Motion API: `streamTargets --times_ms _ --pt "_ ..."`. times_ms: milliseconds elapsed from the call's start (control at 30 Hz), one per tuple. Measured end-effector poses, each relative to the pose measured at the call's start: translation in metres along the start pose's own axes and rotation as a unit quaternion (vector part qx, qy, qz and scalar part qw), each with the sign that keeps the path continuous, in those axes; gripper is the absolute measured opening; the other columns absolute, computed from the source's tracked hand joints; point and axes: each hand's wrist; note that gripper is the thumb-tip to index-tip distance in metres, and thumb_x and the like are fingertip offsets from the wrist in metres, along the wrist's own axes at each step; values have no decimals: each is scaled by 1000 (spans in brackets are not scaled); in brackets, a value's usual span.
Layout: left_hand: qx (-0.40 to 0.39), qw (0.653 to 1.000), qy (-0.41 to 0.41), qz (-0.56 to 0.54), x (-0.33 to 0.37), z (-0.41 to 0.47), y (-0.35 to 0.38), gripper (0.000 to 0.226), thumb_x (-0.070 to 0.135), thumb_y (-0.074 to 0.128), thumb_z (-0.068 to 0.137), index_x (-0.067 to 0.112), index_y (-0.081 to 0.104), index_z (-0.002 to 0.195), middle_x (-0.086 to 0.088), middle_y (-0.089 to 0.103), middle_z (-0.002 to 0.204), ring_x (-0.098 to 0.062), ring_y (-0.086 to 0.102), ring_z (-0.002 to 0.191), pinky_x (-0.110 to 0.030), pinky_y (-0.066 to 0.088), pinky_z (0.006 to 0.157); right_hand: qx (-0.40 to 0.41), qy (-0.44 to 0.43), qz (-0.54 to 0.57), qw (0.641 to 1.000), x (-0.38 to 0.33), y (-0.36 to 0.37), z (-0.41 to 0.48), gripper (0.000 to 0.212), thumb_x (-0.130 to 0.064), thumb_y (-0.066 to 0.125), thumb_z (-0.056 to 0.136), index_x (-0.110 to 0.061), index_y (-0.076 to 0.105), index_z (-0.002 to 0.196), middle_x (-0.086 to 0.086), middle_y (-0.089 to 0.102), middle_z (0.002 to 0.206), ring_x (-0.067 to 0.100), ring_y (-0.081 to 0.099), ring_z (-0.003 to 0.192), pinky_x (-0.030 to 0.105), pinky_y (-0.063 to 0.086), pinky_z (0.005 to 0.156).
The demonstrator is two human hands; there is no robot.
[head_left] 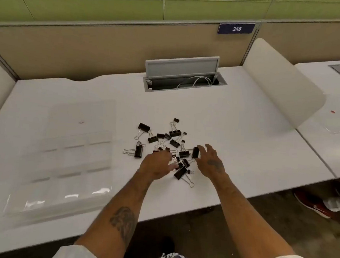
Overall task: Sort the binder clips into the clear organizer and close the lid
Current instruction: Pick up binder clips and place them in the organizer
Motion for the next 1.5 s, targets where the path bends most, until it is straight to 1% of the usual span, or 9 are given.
streamTargets --times_ms 167,433,667,867,1067,1200,1300,1400,1500 --pt "-65 997 49 9 17 -1 19 53 44 65 85 25 49 132 0 54 124 -22 56 110 -37 49 85 -19 -26 0 999 12 1 11 57 -22 50 98 -27 27 150 3 9 163 24 13 148 44 32 111" --pt "-60 995 66 50 31 4 36 66 31 70 85 29 40 144 -3 49 131 -23 57 111 -35 50 82 -49 -68 -25 996 16 8 26 57 -24 54 97 -28 32 149 -1 10 163 24 11 148 46 30 114" --pt "-41 996 59 48 35 5 48 42 17 67 84 14 58 126 -4 40 141 -30 63 97 -40 56 77 6 -56 -18 998 17 12 23 34 -18 50 95 -16 54 128 8 45 137 27 44 122 40 47 94" --pt "-21 996 71 59 38 3 52 30 18 67 86 7 61 113 -4 50 126 -28 63 92 -38 55 72 18 -16 11 1000 20 7 20 45 -14 61 87 -7 48 130 15 41 127 34 59 101 39 52 84" --pt "-15 998 49 45 38 3 54 34 20 68 85 10 58 116 -7 52 120 -27 63 93 -40 56 73 78 47 113 989 23 5 14 34 -2 63 84 -5 55 117 15 37 123 39 61 96 41 54 85" --pt "-7 1000 27 2 36 3 51 61 24 69 82 17 43 136 -6 44 132 -30 61 101 -40 55 77 103 84 245 960 19 -4 16 38 -9 73 81 -7 54 114 13 45 121 29 56 100 31 47 80" --pt "20 997 -15 -80 33 3 36 72 31 66 82 18 34 145 -6 36 139 -29 58 107 -39 52 88 122 113 373 913 8 -14 21 38 -15 78 78 -9 57 109 8 64 101 25 61 96 28 46 74" --pt "67 976 -75 -195 20 2 15 70 29 71 77 18 44 141 -2 37 129 -25 56 106 -36 49 95 123 138 476 860 -9 -21 28 37 -22 79 77 -17 58 108 6 68 101 25 66 95 38 57 80" --pt "125 938 -119 -302 0 -3 -10 59 15 75 66 22 57 122 1 38 117 -18 55 96 -29 54 83 90 119 539 829 -35 -25 34 39 -24 76 81 -16 61 116 7 70 104 23 68 97 33 56 69"
Point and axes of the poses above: each hand's wrist, its own z-axis towards the middle knuckle, its own y-axis out of the palm, x = y × z
